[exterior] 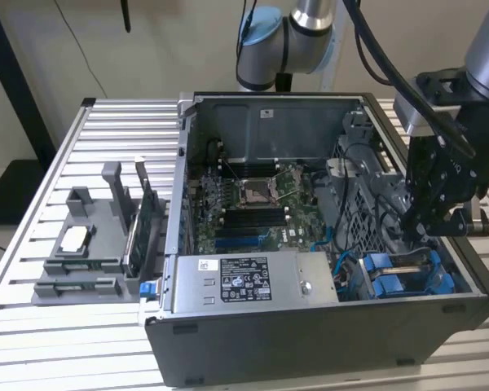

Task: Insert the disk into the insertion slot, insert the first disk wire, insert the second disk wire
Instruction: 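Insert the first disk wire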

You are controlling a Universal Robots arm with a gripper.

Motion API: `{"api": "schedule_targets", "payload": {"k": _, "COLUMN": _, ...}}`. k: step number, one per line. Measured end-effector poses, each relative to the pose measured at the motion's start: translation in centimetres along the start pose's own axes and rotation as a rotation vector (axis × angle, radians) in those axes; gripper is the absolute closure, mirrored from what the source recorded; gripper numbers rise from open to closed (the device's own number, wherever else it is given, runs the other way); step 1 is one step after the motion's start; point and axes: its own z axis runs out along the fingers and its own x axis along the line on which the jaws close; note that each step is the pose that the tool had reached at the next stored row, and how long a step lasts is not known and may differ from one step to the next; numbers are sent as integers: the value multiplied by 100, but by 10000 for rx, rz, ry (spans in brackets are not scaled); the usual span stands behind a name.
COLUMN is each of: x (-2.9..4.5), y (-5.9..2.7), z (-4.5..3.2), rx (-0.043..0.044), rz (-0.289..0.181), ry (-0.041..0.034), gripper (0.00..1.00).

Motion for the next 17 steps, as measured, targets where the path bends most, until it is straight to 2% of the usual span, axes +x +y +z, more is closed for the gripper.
{"api": "schedule_targets", "payload": {"k": 5, "x": 9, "y": 0, "z": 1, "rx": -7, "rz": 29, "ry": 0, "gripper": 81}}
{"api": "schedule_targets", "payload": {"k": 6, "x": 12, "y": -2, "z": -1, "rx": -48, "rz": 41, "ry": 6, "gripper": 81}}
{"api": "schedule_targets", "payload": {"k": 7, "x": 16, "y": -2, "z": -1, "rx": -119, "rz": 57, "ry": 13, "gripper": 81}}
{"api": "schedule_targets", "payload": {"k": 10, "x": 24, "y": -3, "z": 5, "rx": -407, "rz": 124, "ry": 38, "gripper": 81}}
{"api": "schedule_targets", "payload": {"k": 11, "x": 26, "y": -3, "z": 10, "rx": -468, "rz": 157, "ry": 43, "gripper": 81}}
{"api": "schedule_targets", "payload": {"k": 17, "x": 44, "y": -59, "z": 45, "rx": -486, "rz": 239, "ry": 46, "gripper": 81}}
